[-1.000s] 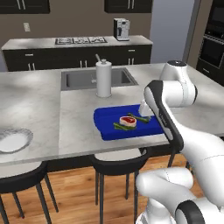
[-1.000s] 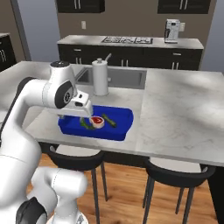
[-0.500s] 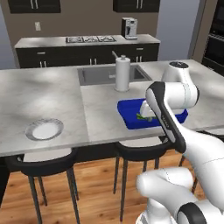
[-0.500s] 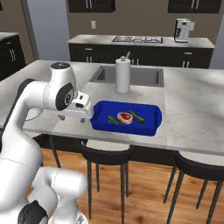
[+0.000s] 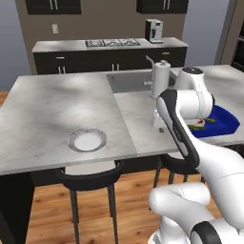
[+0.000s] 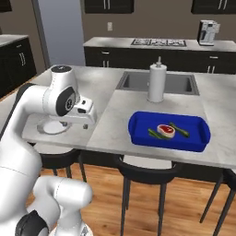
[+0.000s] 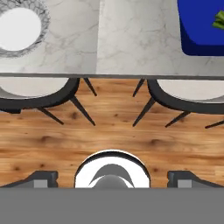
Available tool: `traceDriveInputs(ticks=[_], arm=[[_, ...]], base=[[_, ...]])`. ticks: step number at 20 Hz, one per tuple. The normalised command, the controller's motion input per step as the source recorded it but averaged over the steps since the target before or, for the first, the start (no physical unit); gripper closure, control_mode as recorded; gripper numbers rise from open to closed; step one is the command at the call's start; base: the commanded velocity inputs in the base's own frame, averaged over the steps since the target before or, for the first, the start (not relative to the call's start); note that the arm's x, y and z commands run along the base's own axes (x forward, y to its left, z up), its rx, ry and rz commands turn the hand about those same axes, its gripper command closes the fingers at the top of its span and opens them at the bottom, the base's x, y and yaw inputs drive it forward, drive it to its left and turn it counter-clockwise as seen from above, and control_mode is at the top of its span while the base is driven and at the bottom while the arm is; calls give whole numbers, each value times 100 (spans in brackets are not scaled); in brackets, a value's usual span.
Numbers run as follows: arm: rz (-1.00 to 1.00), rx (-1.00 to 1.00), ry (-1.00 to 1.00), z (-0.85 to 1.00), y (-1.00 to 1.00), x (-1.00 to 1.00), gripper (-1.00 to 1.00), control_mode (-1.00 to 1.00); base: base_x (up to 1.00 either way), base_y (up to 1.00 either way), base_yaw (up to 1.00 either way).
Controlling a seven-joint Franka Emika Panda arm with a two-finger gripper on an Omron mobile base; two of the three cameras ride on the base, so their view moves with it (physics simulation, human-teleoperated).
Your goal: Create a steak meal by picking up the steak and asparagus from the tray and placing them on the plate. Leave the squash on the tray.
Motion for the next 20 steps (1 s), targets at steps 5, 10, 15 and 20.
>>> traceDriveInputs(ticks=[5,10,15,20], arm=[[0,0,0,0,0,0,-100,100],[0,0,0,0,0,0,-100,100],[0,0,0,0,0,0,-100,100],[-2,0,0,-2,-14,0,-100,-100]], base=[[66,5,0],[68,-1,0],[38,0,0],[0,0,0]])
